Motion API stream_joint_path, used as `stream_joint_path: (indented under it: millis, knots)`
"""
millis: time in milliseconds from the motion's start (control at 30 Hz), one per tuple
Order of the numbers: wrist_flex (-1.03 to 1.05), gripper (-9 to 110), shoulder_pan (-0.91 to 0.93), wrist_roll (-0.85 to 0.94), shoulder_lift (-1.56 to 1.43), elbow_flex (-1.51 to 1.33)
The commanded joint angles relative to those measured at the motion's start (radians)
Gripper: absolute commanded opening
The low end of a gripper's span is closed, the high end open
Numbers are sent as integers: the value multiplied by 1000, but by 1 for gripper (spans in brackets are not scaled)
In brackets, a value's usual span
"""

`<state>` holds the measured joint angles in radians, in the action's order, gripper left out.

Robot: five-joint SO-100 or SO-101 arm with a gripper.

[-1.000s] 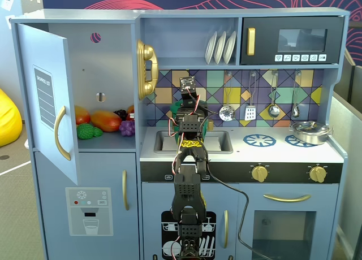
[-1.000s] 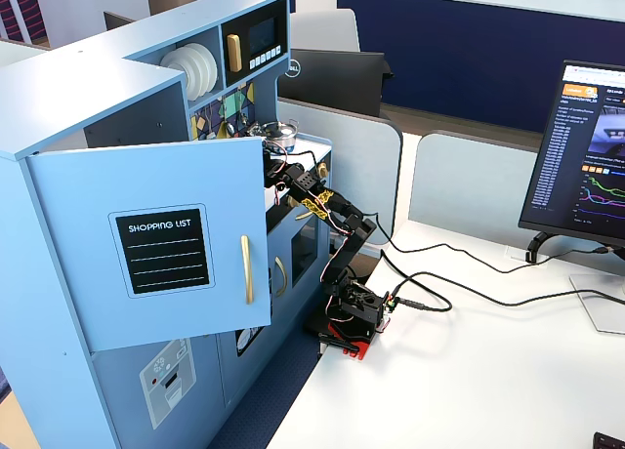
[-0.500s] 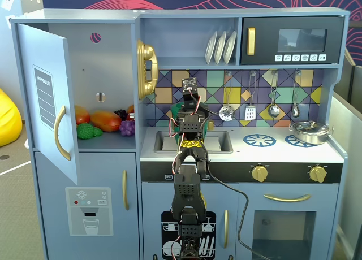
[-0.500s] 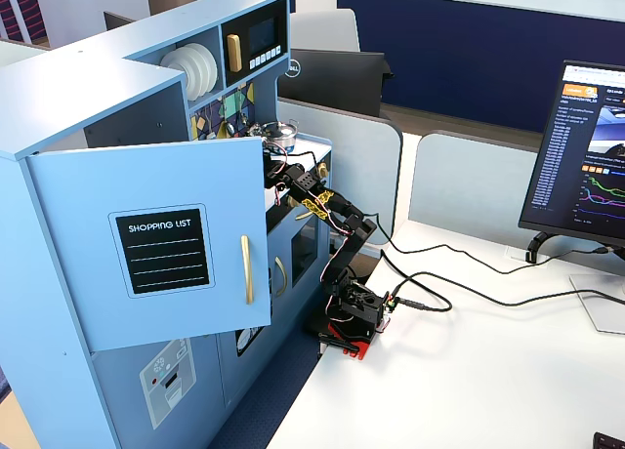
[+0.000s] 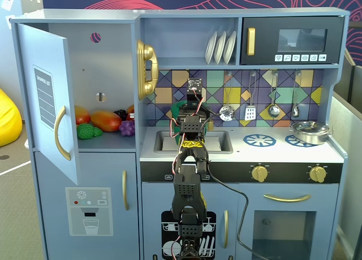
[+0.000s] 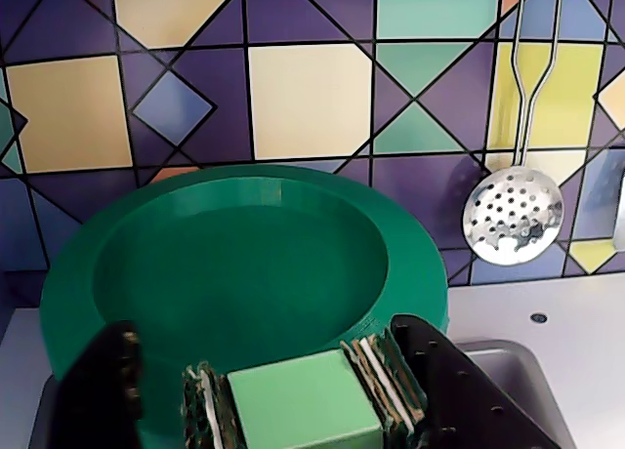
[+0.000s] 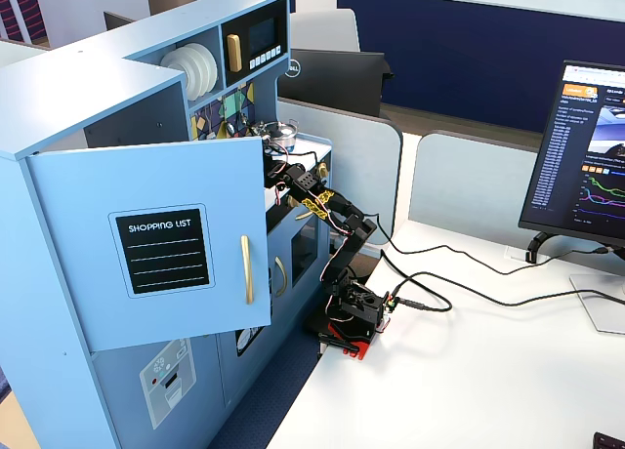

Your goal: Pick up the lid from the counter and put it on the green recipient

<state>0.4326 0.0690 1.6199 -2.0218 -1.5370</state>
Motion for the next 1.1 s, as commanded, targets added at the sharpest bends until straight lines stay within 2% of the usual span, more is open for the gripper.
stream_joint_path:
  millis: [0,267,567,933,1067]
  knots:
    - [-37,33,-3,-14,-23,26]
    - [-43,33,-23,51,-60,104]
    - [137,32,5,77,-253,98]
    - [410,29,69,40,-709,-416]
    - [439,19,72,83,-848,-692]
